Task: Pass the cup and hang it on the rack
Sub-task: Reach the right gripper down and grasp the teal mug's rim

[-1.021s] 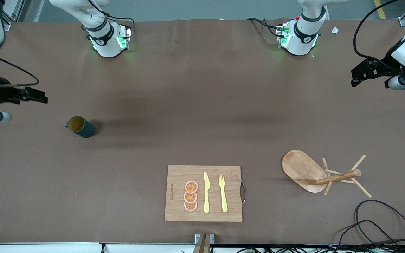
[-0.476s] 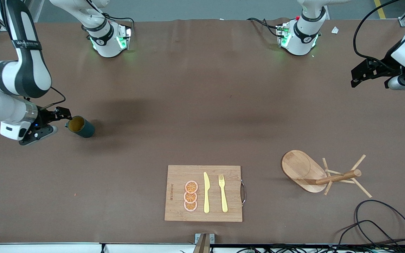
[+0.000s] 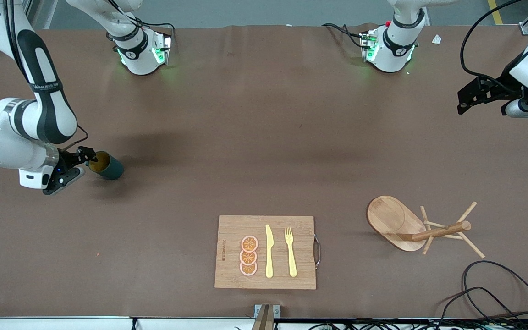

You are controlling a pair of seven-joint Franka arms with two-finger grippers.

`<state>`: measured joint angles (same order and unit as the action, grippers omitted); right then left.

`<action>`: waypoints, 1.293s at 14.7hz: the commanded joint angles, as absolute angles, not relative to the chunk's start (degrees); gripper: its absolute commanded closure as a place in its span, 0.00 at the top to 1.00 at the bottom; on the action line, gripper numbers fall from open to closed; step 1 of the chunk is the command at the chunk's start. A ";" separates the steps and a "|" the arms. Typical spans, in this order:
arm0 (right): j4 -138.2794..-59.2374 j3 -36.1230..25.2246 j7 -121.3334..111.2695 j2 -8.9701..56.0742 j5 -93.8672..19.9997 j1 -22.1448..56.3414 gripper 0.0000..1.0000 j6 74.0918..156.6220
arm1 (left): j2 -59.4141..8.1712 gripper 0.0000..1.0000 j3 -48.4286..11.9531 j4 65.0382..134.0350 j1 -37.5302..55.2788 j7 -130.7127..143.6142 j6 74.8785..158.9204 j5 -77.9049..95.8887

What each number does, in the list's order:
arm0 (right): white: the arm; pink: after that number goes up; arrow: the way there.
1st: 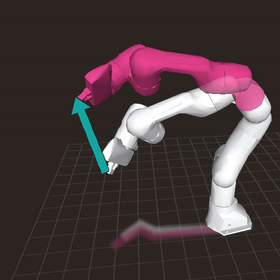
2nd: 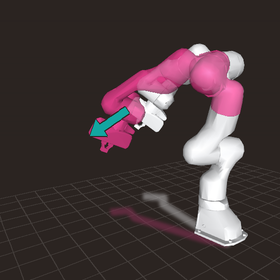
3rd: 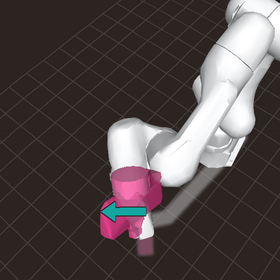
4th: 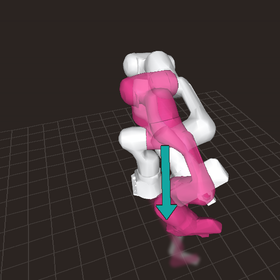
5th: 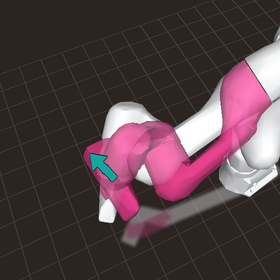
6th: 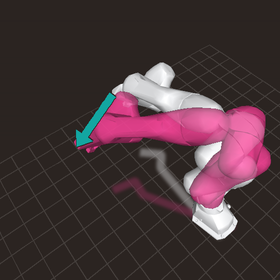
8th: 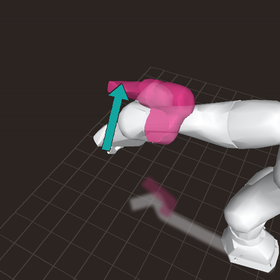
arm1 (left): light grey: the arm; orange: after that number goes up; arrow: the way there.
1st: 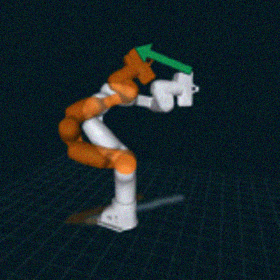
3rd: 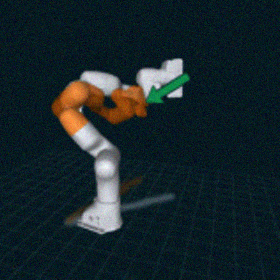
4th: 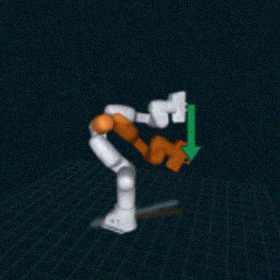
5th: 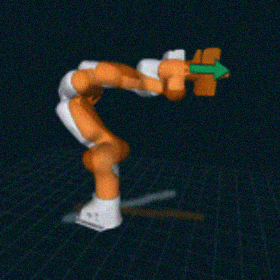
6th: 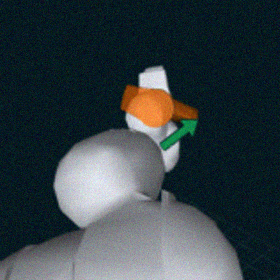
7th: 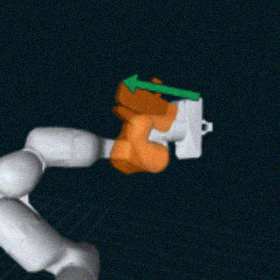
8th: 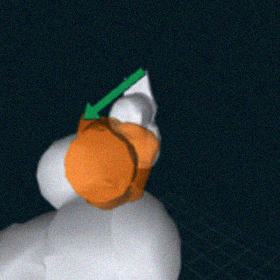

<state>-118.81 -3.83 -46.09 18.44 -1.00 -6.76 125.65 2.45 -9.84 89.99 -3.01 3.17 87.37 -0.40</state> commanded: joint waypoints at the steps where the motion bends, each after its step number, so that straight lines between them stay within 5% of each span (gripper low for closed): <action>1: -119.18 -2.99 -47.37 19.24 -1.41 -7.38 0.92 126.65 | 1.58 1.00 -10.11 88.86 -3.16 2.29 86.92 -0.70; 4: -121.54 -2.90 -47.46 20.65 -1.41 -7.21 0.71 131.20 | 1.41 1.00 -10.11 88.94 -3.16 2.29 87.10 -0.70; 8: -121.73 -2.72 -47.29 20.65 -1.41 -7.03 0.02 131.05 | 1.41 1.00 -10.11 88.86 -3.34 2.29 87.10 -0.70; 19: -117.33 -2.64 -32.04 16.10 -3.34 -1.69 0.00 119.98 | 1.49 1.00 -10.11 88.86 -3.69 2.20 87.10 -0.70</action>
<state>-117.03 -2.64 -39.04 20.10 -2.77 -4.85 123.00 1.77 -9.83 89.95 -3.27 3.17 87.45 -0.40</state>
